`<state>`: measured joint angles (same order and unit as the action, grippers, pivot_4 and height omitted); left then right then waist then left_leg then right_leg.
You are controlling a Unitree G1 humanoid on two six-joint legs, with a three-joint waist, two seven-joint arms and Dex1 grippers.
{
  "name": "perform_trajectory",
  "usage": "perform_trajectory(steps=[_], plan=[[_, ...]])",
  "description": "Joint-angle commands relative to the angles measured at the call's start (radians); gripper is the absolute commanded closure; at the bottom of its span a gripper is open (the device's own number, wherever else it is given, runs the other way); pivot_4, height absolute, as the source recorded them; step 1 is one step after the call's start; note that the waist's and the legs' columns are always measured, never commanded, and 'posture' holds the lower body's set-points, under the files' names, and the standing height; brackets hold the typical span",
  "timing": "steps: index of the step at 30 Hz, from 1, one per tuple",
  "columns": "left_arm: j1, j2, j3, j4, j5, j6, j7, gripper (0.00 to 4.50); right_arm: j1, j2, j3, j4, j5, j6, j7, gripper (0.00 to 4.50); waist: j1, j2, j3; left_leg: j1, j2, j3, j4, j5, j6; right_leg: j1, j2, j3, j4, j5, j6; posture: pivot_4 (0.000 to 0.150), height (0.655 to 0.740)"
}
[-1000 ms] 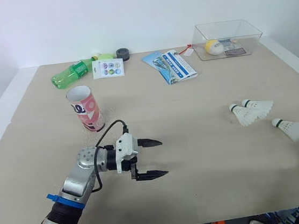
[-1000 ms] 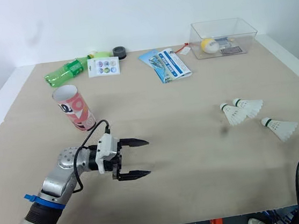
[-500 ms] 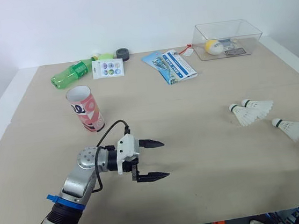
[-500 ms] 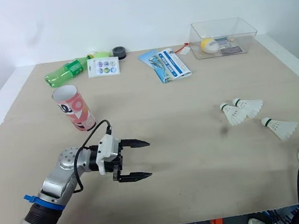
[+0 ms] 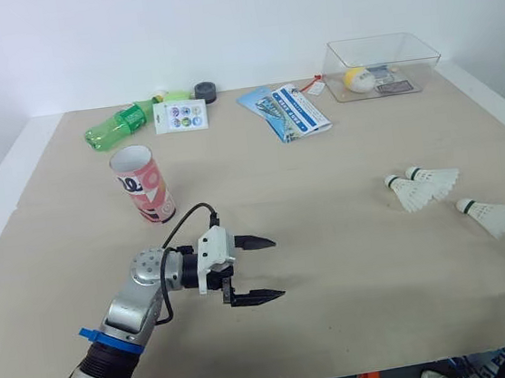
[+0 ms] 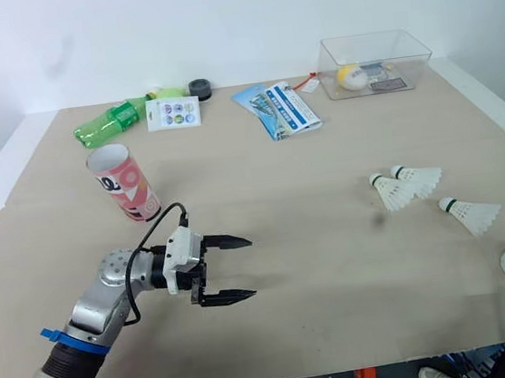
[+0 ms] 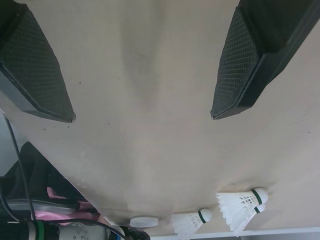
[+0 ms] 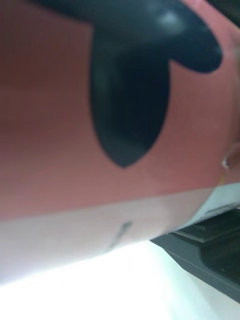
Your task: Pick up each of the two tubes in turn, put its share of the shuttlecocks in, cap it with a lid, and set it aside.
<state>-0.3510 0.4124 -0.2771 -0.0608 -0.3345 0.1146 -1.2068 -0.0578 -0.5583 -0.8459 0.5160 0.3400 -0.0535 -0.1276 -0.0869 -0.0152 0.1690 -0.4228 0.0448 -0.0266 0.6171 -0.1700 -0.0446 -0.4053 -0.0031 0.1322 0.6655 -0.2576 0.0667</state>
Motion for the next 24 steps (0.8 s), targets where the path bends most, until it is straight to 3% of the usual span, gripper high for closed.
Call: perform_trajectory(steps=[1,14,24], plan=[[-0.011,0.001,0.003,-0.015,-0.004,-0.013,-0.002,0.0,-0.031,0.005,0.016,-0.022,0.011,-0.021,0.007,0.8,-0.001,0.0,0.0,0.0,0.0,0.0,0.0,0.0,0.0,0.0,0.0,0.0,0.0,0.0,0.0,0.15,0.74],[0.005,0.011,0.008,-0.031,0.0,-0.009,0.011,0.0,-0.086,0.007,0.061,0.018,0.01,-0.029,0.021,0.8,-0.003,0.0,0.0,0.0,0.0,0.0,0.0,0.0,0.0,0.0,0.0,0.0,0.0,0.0,0.0,0.15,0.74],[0.0,0.009,0.004,-0.023,-0.001,-0.009,0.007,0.0,-0.045,-0.034,0.014,-0.018,0.011,-0.044,0.014,0.8,-0.003,0.0,0.0,0.0,0.0,0.0,0.0,0.0,0.0,0.0,0.0,0.0,0.0,0.0,0.0,0.15,0.74]])
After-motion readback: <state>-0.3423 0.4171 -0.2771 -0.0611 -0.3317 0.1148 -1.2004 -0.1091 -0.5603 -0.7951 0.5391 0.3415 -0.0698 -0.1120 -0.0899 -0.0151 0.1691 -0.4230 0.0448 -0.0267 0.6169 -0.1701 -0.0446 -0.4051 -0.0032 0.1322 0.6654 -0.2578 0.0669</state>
